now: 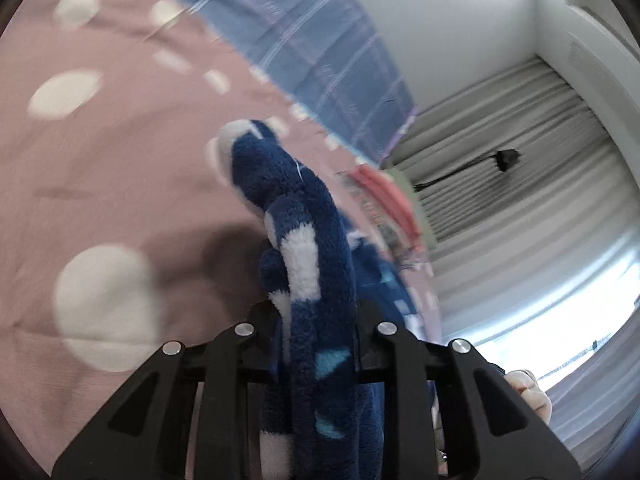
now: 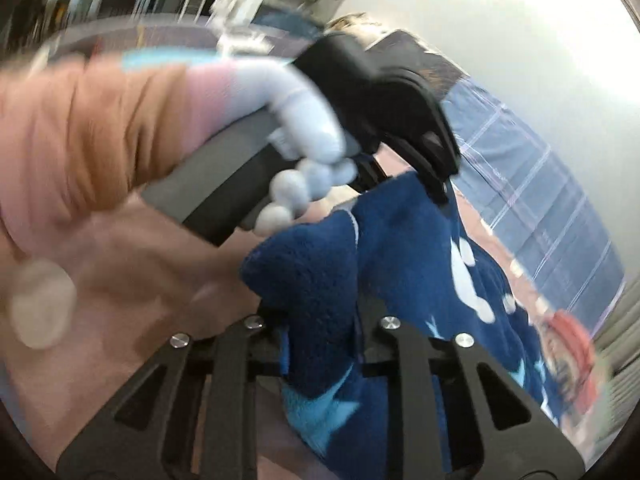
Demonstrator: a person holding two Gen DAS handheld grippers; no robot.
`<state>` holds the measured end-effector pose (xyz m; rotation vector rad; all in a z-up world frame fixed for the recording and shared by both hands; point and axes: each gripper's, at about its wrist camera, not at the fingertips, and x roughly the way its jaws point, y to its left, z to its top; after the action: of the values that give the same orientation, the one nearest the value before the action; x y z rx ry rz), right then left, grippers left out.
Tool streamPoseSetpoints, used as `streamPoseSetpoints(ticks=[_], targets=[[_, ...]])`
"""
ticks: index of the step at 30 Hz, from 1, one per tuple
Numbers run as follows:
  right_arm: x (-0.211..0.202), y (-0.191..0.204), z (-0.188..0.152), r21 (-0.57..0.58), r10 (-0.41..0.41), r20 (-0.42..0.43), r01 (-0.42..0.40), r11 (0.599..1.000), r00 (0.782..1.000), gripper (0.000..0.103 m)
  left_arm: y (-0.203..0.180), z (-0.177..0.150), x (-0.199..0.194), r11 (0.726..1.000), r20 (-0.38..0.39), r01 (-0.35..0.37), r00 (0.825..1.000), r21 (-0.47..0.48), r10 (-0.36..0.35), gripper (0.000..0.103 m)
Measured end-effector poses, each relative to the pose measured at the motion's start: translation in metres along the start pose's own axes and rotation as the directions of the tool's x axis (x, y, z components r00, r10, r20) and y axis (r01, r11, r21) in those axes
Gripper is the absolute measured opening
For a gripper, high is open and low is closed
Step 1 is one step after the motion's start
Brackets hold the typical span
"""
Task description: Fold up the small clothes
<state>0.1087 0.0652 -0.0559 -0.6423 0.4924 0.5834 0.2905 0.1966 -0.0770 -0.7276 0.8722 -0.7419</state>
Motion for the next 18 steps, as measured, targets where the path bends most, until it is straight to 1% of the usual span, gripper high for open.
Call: streamPoseSetpoints(ticks=[2,3,5,6,7,8,9,10,11,12,13,14,15,16,17,18], targets=[[-0.023,-0.025,0.0,0.092,0.014,0.044,-0.018,0.996,0.999,0.02,-0.032,0.005,0.005,0.998,0.003,0.007,1.0,0.059,-0.007,0.024],[-0.036,-0.043,-0.001,0.15,0.019,0.071,-0.029,0.988,0.997,0.02,-0.046,0.007,0.008,0.996,0.001,0.008,1.0,0.083,-0.008,0.024],[-0.056,-0.064,-0.007,0.234,0.023,0.106,-0.047,0.971,0.994,0.02,-0.078,0.012,0.016,0.991,-0.01,0.013,1.0,0.135,-0.012,0.024],[-0.064,-0.076,-0.011,0.279,0.028,0.122,-0.061,0.958,0.992,0.02,-0.092,0.012,0.022,0.988,-0.018,0.015,1.0,0.156,-0.012,0.024],[-0.076,-0.098,-0.021,0.35,0.042,0.148,-0.092,0.932,0.988,0.02,-0.105,0.012,0.028,0.984,-0.026,0.014,1.0,0.178,-0.009,0.024],[-0.083,-0.11,-0.027,0.389,0.049,0.16,-0.109,0.915,0.986,0.02,-0.126,0.011,0.04,0.977,-0.039,0.007,0.999,0.212,0.001,0.024],[-0.093,-0.131,-0.039,0.457,0.064,0.18,-0.141,0.878,0.982,0.02,-0.137,0.011,0.046,0.973,-0.046,0.003,0.999,0.23,0.008,0.024],[-0.101,-0.14,-0.051,0.502,0.072,0.196,-0.164,0.849,0.978,0.019,-0.149,0.009,0.055,0.969,-0.055,-0.003,0.998,0.249,0.017,0.024],[-0.108,-0.157,-0.064,0.556,0.082,0.215,-0.191,0.809,0.973,0.019,-0.165,0.006,0.07,0.963,-0.069,-0.012,0.997,0.269,0.032,0.025],[-0.113,-0.167,-0.073,0.592,0.09,0.229,-0.212,0.778,0.969,0.019,-0.175,0.003,0.083,0.96,-0.08,-0.018,0.996,0.28,0.042,0.025],[-0.122,-0.182,-0.09,0.643,0.1,0.253,-0.245,0.726,0.962,0.019,-0.181,0.001,0.09,0.958,-0.087,-0.021,0.995,0.287,0.048,0.025],[-0.127,-0.193,-0.104,0.674,0.106,0.27,-0.266,0.689,0.957,0.019,-0.193,-0.003,0.107,0.953,-0.1,-0.027,0.993,0.301,0.06,0.025],[-0.131,-0.209,-0.124,0.715,0.113,0.296,-0.298,0.633,0.949,0.018,-0.202,-0.006,0.121,0.949,-0.113,-0.031,0.991,0.313,0.07,0.025],[-0.134,-0.225,-0.143,0.744,0.117,0.315,-0.322,0.585,0.942,0.018,-0.211,-0.011,0.135,0.946,-0.128,-0.033,0.989,0.322,0.078,0.025],[-0.136,-0.234,-0.156,0.768,0.12,0.331,-0.341,0.543,0.936,0.018,-0.22,-0.018,0.153,0.943,-0.148,-0.034,0.985,0.331,0.088,0.025],[-0.138,-0.242,-0.168,0.784,0.122,0.343,-0.355,0.509,0.931,0.017,-0.226,-0.023,0.169,0.941,-0.168,-0.034,0.981,0.336,0.096,0.025]])
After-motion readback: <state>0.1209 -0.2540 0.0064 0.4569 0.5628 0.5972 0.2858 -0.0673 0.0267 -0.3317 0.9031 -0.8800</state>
